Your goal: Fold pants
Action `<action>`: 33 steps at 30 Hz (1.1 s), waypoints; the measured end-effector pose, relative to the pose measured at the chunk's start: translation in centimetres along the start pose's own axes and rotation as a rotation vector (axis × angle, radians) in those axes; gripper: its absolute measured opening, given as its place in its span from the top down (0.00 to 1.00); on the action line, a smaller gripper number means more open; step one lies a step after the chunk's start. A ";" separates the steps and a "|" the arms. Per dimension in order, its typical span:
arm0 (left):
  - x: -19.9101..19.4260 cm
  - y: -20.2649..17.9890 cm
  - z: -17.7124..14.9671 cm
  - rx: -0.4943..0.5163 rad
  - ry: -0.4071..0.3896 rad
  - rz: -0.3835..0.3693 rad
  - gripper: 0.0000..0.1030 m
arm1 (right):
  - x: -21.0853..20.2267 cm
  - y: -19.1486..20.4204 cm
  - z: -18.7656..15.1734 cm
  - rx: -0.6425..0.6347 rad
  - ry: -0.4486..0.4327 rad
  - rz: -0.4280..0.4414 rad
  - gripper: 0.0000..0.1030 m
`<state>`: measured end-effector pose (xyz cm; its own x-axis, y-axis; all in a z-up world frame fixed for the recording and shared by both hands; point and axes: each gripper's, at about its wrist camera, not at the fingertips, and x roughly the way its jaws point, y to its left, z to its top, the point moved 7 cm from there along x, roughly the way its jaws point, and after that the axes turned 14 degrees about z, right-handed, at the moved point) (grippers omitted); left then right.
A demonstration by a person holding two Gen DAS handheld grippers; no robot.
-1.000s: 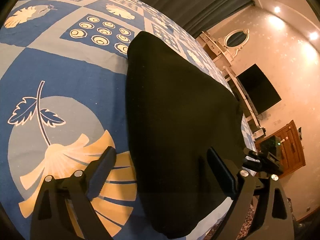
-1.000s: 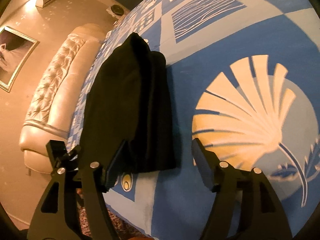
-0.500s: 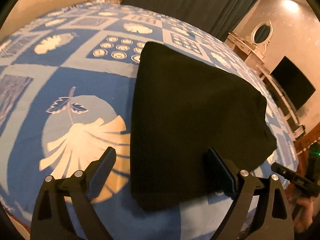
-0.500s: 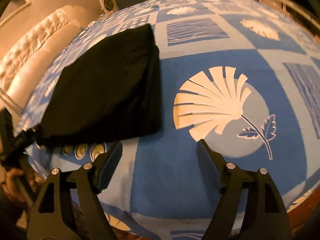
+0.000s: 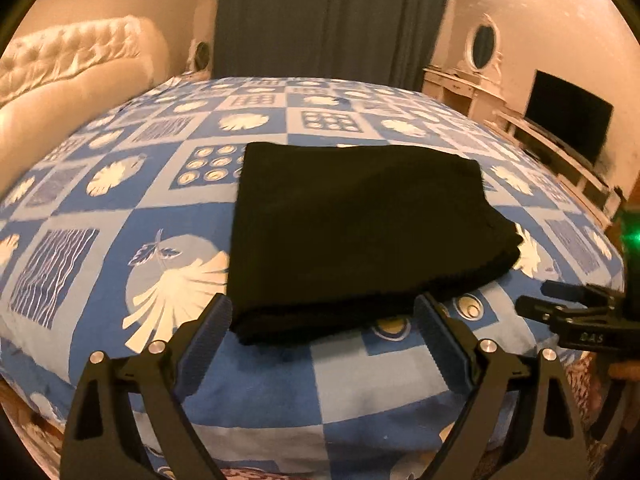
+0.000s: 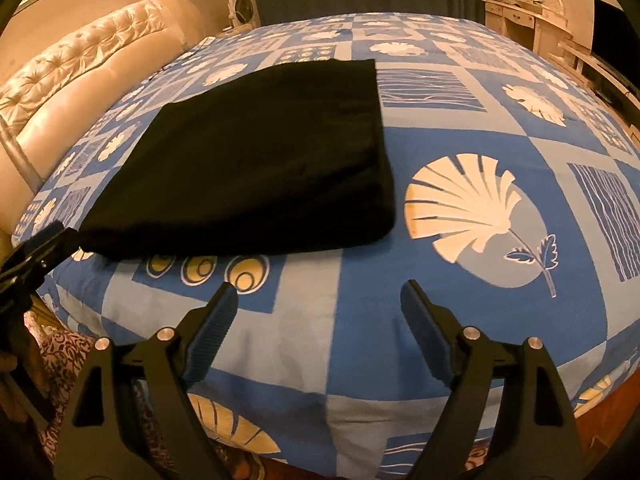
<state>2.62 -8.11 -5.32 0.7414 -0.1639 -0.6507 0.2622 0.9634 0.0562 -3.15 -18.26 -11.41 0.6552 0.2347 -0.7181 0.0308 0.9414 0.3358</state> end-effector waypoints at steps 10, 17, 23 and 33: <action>0.0 0.0 -0.4 -0.064 0.025 0.004 0.11 | 0.0 1.3 0.0 -0.020 -0.020 -0.008 0.19; 0.4 0.0 -0.8 -0.052 0.037 0.032 0.11 | -0.5 2.0 0.5 -0.035 -0.055 -0.010 0.18; 0.9 0.5 -0.9 -0.056 0.053 0.068 0.11 | -1.2 2.6 1.3 -0.041 -0.079 -0.004 0.18; 0.4 0.9 0.0 -0.003 -0.003 0.134 0.11 | -1.4 2.9 1.6 -0.043 -0.085 -0.003 0.18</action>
<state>3.16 -7.32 -5.49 0.7715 -0.0339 -0.6353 0.1589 0.9772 0.1408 -2.73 -16.27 -8.45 0.7169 0.2127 -0.6640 0.0010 0.9520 0.3060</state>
